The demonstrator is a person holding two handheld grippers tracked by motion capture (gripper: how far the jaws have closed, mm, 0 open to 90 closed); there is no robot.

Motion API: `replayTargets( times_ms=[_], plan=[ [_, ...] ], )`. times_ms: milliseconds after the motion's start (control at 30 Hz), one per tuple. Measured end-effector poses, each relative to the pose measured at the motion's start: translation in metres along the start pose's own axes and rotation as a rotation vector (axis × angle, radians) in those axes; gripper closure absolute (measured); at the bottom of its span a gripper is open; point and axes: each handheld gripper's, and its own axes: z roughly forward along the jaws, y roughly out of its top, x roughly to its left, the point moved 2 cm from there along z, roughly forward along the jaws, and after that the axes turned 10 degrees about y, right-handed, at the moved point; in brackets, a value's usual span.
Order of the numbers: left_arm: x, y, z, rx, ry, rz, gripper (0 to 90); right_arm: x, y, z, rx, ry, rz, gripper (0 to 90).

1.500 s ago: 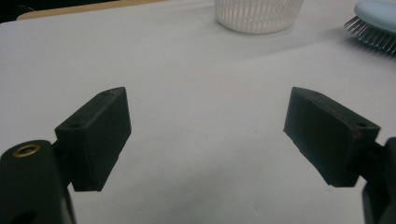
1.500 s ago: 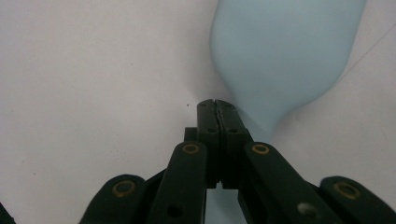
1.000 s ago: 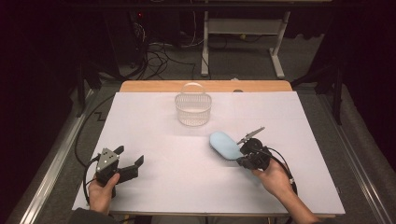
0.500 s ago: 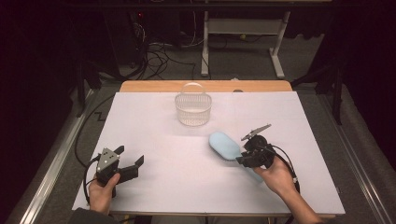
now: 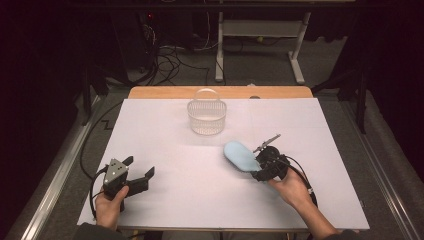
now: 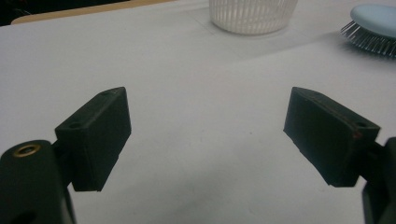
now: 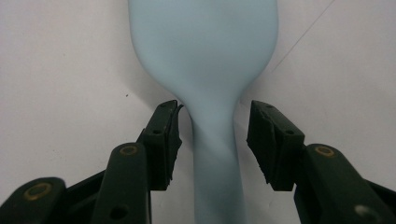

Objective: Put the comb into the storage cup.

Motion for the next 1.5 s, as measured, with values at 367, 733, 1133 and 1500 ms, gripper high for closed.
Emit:
replayTargets(
  times_ms=[367,733,1133,1500],
  plan=[
    [-0.001,0.000,0.000,0.001,-0.002,0.009,15.7,-0.001,0.006,0.013,0.034,-0.008,-0.002,58.2],
    [-0.003,0.001,-0.001,-0.004,-0.013,0.020,15.7,0.001,0.006,0.015,0.037,-0.008,-0.011,67.3],
    [-0.010,0.007,-0.001,-0.005,-0.030,0.055,15.5,0.001,0.001,0.014,0.002,-0.002,-0.040,69.8],
    [-0.021,0.015,0.005,-0.007,-0.060,0.083,15.1,-0.004,-0.011,0.000,-0.110,0.030,-0.009,70.0]
  ],
)
